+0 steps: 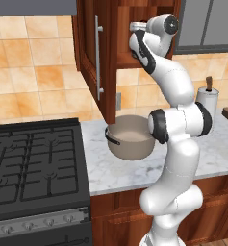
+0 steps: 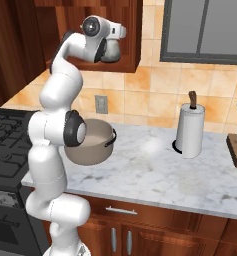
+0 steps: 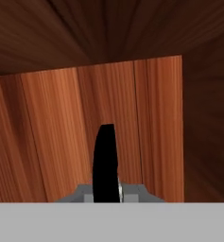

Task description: Pick the kettle from the cabinet and place it on a stove burner. Then pick the pot from the counter and place it on another stove burner. Finally, turn both burners on.

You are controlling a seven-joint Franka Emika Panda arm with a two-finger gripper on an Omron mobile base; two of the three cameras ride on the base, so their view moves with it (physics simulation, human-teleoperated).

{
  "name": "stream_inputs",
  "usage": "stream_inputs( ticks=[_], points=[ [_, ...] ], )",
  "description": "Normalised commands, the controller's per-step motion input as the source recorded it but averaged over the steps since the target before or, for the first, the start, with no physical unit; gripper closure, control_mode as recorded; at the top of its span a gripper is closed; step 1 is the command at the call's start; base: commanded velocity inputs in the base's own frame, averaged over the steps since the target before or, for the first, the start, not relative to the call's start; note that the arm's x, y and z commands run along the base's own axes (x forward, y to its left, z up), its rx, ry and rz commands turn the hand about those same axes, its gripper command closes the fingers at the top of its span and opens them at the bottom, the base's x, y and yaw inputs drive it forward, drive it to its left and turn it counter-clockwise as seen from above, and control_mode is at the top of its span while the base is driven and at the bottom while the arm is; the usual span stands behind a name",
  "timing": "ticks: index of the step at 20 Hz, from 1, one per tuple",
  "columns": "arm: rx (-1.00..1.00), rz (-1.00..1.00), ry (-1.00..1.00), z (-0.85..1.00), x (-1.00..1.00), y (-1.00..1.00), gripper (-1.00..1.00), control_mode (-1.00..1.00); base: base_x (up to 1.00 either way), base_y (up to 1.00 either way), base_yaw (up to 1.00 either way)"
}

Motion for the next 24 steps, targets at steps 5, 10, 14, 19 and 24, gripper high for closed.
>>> stream_inputs(
  ticks=[5,10,14,19,24],
  points=[
    [0.0,0.0,-0.05,0.0,-0.24,0.0,1.0,-1.0,0.0,0.0,0.0],
    [0.0,0.0,-0.04,0.0,-0.31,0.0,1.0,-1.0,0.0,0.0,0.0],
    [0.0,0.0,-0.03,0.0,-0.3,0.0,1.0,-1.0,0.0,0.0,0.0],
    [0.0,0.0,-0.03,0.0,-0.33,0.0,1.0,-1.0,0.0,0.0,0.0],
    [0.03,0.0,-0.01,0.02,-0.34,0.0,1.0,-1.0,0.0,0.0,0.0]
  ],
)
